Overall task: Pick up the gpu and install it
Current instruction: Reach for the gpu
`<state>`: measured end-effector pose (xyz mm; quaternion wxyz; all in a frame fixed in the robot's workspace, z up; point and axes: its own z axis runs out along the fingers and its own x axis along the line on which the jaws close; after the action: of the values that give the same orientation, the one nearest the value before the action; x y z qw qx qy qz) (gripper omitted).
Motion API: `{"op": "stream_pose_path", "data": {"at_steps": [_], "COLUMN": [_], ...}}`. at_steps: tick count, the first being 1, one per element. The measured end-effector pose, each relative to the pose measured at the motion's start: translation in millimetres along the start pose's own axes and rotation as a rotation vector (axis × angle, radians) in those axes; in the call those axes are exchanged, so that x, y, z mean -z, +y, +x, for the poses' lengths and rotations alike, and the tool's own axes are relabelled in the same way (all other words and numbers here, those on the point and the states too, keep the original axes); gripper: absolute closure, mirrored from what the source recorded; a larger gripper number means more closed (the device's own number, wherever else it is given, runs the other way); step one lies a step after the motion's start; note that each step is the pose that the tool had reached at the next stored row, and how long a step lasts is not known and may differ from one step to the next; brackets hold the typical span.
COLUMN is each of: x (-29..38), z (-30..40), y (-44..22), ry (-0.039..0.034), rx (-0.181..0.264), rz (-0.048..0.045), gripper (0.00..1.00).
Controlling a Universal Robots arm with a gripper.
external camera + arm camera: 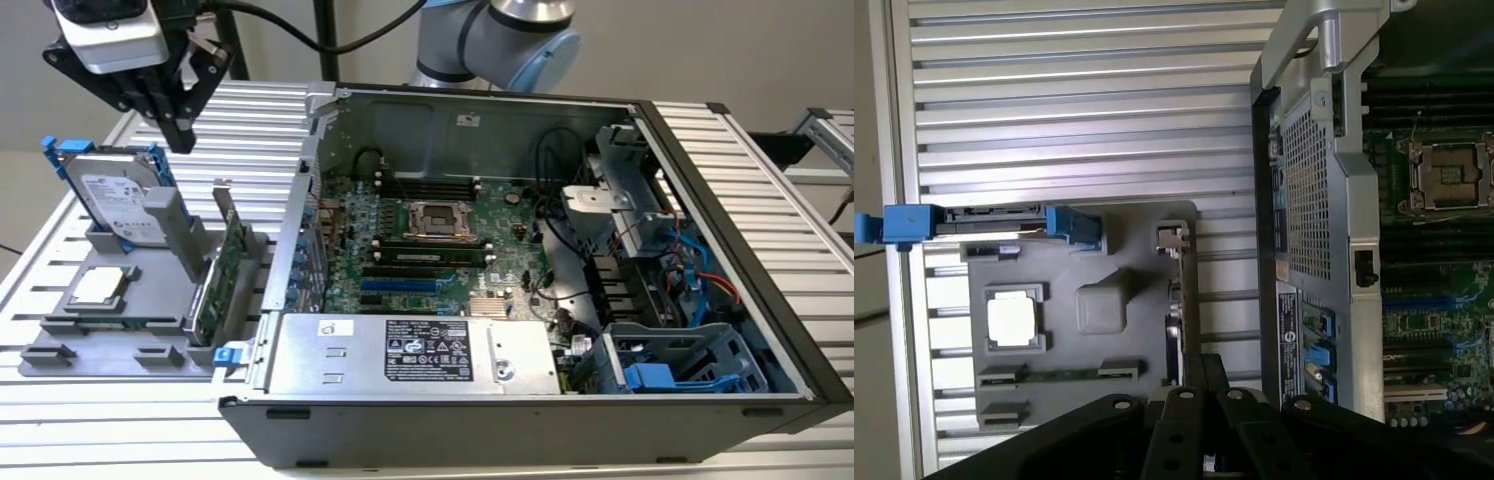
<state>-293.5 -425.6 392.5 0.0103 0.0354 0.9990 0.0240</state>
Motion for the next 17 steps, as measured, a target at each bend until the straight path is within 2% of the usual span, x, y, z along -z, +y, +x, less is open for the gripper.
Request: {"op": "stream_pose_path", "data": {"at_steps": [17], "x": [0.6], "z": [0.2], "y": [-13.1], "ry": [0.0], "rx": [0.0], "rz": [0.0], "gripper": [1.0]}}
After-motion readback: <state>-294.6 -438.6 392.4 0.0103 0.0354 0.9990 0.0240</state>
